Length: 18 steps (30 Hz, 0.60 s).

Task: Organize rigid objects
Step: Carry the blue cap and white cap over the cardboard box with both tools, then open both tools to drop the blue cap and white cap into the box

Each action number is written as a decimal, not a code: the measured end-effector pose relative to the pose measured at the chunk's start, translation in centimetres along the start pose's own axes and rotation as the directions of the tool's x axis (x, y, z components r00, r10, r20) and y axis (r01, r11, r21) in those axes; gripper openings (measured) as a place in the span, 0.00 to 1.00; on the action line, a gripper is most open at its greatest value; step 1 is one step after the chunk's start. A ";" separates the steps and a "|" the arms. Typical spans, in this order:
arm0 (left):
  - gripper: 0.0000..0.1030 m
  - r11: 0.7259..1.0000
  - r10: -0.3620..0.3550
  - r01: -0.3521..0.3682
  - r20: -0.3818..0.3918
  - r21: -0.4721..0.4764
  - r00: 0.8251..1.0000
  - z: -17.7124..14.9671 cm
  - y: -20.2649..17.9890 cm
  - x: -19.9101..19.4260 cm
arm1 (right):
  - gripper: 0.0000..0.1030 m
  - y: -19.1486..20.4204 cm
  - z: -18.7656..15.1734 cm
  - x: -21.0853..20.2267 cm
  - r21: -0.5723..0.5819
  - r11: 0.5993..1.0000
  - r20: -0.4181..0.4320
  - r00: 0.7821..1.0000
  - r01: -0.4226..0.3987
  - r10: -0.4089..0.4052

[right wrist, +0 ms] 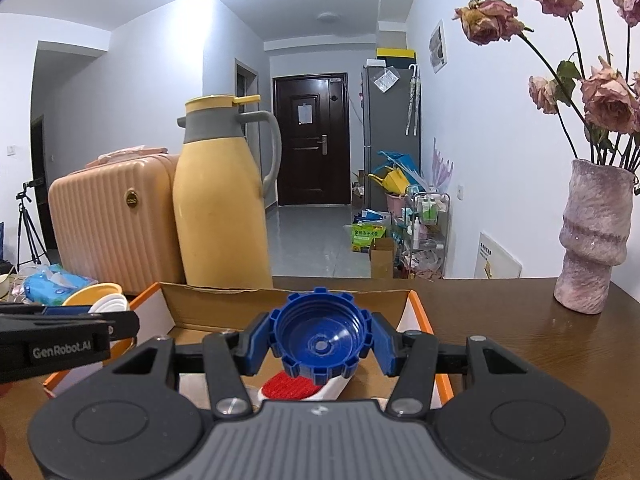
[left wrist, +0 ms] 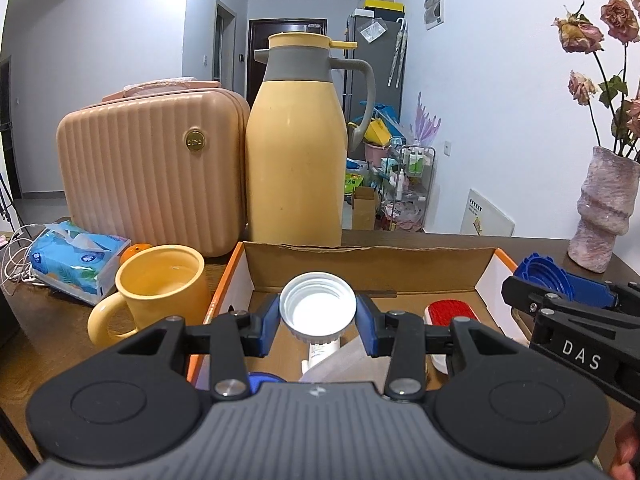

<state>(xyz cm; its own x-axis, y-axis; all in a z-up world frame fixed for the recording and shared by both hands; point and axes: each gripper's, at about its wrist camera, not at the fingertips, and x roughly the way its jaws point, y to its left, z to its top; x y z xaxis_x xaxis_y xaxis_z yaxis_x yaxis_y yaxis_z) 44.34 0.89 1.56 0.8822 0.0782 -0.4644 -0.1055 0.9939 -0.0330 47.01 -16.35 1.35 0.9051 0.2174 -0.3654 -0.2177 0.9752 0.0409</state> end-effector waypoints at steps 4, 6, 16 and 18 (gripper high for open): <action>0.39 1.000 0.003 -0.003 -0.004 0.005 1.000 0.3 -0.2 0.9 | 0.50 -0.2 0.1 0.9 -0.001 1.000 -0.008 1.000 0.005 -0.005; 0.39 1.000 0.005 -0.005 -0.006 0.008 1.000 0.4 -0.3 1.3 | 0.50 -0.3 0.1 1.3 -0.002 1.000 -0.013 1.000 0.009 -0.009; 0.39 1.000 0.018 -0.018 -0.018 0.017 1.000 0.7 -0.2 3.2 | 0.50 -0.8 0.2 3.3 -0.006 1.000 -0.038 0.999 0.016 -0.017; 0.39 1.000 0.022 -0.021 -0.020 0.019 1.000 0.8 -0.1 3.5 | 0.50 -0.8 0.2 3.6 -0.008 1.000 -0.043 0.999 0.017 -0.017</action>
<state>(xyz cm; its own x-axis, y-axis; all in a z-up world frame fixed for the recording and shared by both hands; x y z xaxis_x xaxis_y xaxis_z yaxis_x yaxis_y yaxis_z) 47.81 1.09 0.60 0.8705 0.0984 -0.4823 -0.1157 0.9933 -0.0062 50.54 -16.37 0.18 0.8921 0.1983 -0.4060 -0.2050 0.9784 0.0274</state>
